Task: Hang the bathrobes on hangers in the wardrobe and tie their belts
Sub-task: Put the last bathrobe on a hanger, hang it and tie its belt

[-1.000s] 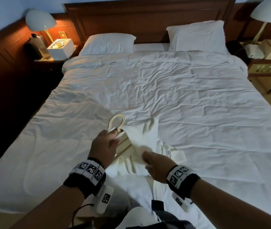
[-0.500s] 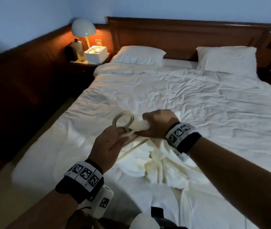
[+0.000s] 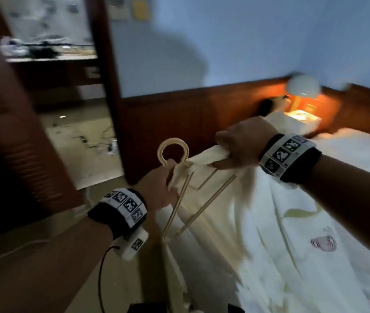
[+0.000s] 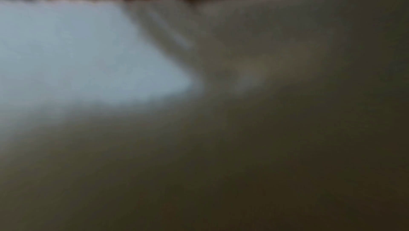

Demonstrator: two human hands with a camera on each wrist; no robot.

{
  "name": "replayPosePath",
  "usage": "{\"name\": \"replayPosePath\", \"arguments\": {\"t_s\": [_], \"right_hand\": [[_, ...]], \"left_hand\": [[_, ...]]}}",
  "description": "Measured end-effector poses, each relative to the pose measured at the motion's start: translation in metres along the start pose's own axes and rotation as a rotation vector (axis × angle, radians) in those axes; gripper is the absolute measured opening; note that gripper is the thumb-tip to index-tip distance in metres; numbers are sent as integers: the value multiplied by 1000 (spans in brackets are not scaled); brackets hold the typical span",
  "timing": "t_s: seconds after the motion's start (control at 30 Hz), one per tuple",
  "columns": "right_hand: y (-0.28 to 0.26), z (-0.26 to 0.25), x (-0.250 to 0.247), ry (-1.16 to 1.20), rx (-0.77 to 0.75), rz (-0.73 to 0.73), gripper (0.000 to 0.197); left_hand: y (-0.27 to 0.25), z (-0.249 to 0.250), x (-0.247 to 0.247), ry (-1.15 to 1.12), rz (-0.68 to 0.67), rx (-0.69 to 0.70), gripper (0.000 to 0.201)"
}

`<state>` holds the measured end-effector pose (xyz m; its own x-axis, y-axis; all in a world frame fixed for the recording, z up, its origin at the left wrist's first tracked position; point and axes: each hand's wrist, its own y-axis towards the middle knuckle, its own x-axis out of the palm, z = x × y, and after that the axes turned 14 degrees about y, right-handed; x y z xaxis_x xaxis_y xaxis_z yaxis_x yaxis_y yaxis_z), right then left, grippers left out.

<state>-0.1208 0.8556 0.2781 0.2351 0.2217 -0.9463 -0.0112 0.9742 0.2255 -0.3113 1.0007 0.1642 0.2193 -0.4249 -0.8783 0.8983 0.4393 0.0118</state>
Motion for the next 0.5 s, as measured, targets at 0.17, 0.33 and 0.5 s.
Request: {"name": "replayPosePath", "arguments": {"t_s": [0.17,0.33,0.5], "right_hand": [[139,-84,-22,7,-288,4,54],[254,-150,-7,-103,-439,37,50],[368,-226,3,155,-441,187,38]], "left_hand": [[-55,-114,-39,323,97,-480,25],[-154,-230,-89,308,329,-891,22],[-224,-278,-176,246,790,-1226,5]]}}
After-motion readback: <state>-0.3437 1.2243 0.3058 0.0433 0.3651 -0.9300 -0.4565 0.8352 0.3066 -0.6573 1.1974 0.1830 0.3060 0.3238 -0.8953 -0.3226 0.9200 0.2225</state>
